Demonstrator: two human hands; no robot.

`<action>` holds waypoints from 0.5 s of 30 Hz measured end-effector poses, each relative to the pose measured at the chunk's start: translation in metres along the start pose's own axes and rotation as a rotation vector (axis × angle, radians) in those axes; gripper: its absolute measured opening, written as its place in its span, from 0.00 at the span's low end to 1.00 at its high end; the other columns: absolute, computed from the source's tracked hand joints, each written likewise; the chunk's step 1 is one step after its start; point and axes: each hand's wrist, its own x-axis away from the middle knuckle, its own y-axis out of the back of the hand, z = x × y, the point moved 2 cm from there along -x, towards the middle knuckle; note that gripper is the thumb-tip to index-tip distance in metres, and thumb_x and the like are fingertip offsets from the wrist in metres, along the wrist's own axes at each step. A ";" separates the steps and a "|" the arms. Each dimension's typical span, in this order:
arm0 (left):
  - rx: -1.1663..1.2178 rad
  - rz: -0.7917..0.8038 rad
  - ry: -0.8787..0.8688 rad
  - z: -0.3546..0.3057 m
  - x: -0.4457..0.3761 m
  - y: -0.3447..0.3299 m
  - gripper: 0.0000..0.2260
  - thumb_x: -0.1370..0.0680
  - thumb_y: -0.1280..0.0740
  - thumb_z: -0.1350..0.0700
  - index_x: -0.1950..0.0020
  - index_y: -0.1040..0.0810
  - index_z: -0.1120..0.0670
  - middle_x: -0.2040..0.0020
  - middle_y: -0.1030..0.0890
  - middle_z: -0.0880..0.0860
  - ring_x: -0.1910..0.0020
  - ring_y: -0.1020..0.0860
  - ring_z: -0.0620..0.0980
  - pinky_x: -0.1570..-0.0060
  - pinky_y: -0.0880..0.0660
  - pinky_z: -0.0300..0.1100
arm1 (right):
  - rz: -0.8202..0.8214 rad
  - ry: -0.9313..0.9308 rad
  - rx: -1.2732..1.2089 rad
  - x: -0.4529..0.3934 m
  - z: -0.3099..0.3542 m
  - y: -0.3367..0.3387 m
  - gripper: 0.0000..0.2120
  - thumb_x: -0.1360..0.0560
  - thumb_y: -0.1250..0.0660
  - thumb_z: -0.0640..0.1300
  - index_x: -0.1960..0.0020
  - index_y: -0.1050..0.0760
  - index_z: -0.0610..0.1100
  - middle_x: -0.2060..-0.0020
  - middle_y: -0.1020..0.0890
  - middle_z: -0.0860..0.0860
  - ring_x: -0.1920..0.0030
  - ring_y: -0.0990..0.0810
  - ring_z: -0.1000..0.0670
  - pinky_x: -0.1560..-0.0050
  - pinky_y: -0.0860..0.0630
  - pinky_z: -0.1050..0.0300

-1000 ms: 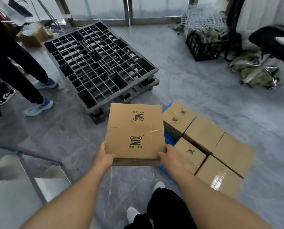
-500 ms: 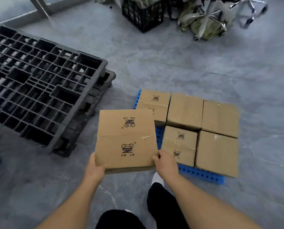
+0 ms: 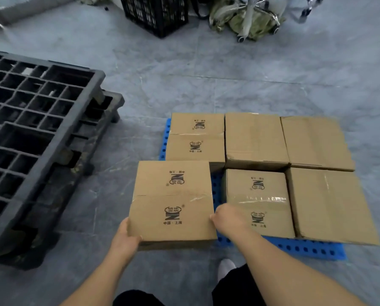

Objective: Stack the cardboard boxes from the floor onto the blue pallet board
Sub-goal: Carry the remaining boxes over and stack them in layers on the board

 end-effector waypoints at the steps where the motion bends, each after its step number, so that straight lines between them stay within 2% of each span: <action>1: -0.007 0.015 -0.006 0.007 -0.015 -0.006 0.27 0.25 0.38 0.69 0.28 0.38 0.55 0.35 0.28 0.58 0.41 0.30 0.53 0.45 0.36 0.41 | 0.014 -0.015 0.007 -0.014 -0.002 -0.007 0.12 0.22 0.43 0.43 0.64 0.31 0.43 0.65 0.26 0.49 0.67 0.28 0.50 0.71 0.36 0.59; 3: -0.016 0.040 -0.041 0.022 -0.042 -0.018 0.27 0.25 0.38 0.68 0.28 0.37 0.55 0.35 0.28 0.56 0.40 0.30 0.53 0.45 0.36 0.41 | 0.037 -0.051 0.026 -0.038 -0.006 -0.018 0.13 0.23 0.42 0.40 0.66 0.31 0.42 0.66 0.24 0.47 0.71 0.28 0.50 0.72 0.31 0.60; 4: -0.021 0.051 -0.064 0.028 -0.054 -0.025 0.27 0.25 0.37 0.68 0.28 0.37 0.54 0.36 0.27 0.56 0.41 0.30 0.52 0.46 0.35 0.41 | 0.047 -0.070 0.026 -0.049 -0.009 -0.024 0.11 0.23 0.42 0.38 0.65 0.30 0.40 0.66 0.22 0.45 0.71 0.26 0.49 0.69 0.27 0.59; 6: -0.020 0.069 -0.114 0.041 -0.075 -0.037 0.26 0.26 0.37 0.68 0.30 0.35 0.54 0.38 0.26 0.55 0.46 0.29 0.51 0.48 0.33 0.40 | 0.054 -0.089 0.008 -0.067 -0.013 -0.033 0.09 0.23 0.41 0.38 0.60 0.27 0.39 0.66 0.20 0.43 0.68 0.22 0.47 0.62 0.23 0.56; 8: -0.009 0.082 -0.157 0.050 -0.093 -0.046 0.25 0.25 0.37 0.68 0.30 0.35 0.53 0.42 0.25 0.53 0.48 0.29 0.50 0.52 0.32 0.39 | 0.042 -0.086 -0.003 -0.083 -0.014 -0.038 0.08 0.22 0.41 0.38 0.58 0.27 0.39 0.63 0.19 0.42 0.63 0.19 0.45 0.60 0.22 0.54; 11: 0.015 0.083 -0.201 0.057 -0.117 -0.058 0.25 0.25 0.37 0.67 0.29 0.36 0.53 0.43 0.27 0.52 0.47 0.30 0.50 0.49 0.34 0.41 | -0.008 -0.069 0.000 -0.098 -0.013 -0.036 0.06 0.22 0.40 0.37 0.58 0.28 0.39 0.57 0.18 0.40 0.60 0.19 0.44 0.56 0.21 0.52; 13: 0.031 0.092 -0.212 0.059 -0.125 -0.064 0.26 0.24 0.38 0.67 0.28 0.37 0.53 0.42 0.28 0.51 0.47 0.30 0.49 0.49 0.33 0.41 | -0.046 -0.069 0.041 -0.102 -0.013 -0.034 0.08 0.23 0.39 0.37 0.60 0.29 0.39 0.59 0.19 0.41 0.63 0.21 0.45 0.61 0.22 0.55; 15: 0.030 0.107 -0.213 0.059 -0.128 -0.070 0.26 0.24 0.38 0.67 0.28 0.38 0.52 0.41 0.27 0.52 0.48 0.29 0.50 0.56 0.32 0.39 | -0.050 -0.088 0.028 -0.103 -0.017 -0.033 0.08 0.23 0.40 0.37 0.61 0.29 0.39 0.64 0.22 0.42 0.65 0.23 0.46 0.68 0.25 0.57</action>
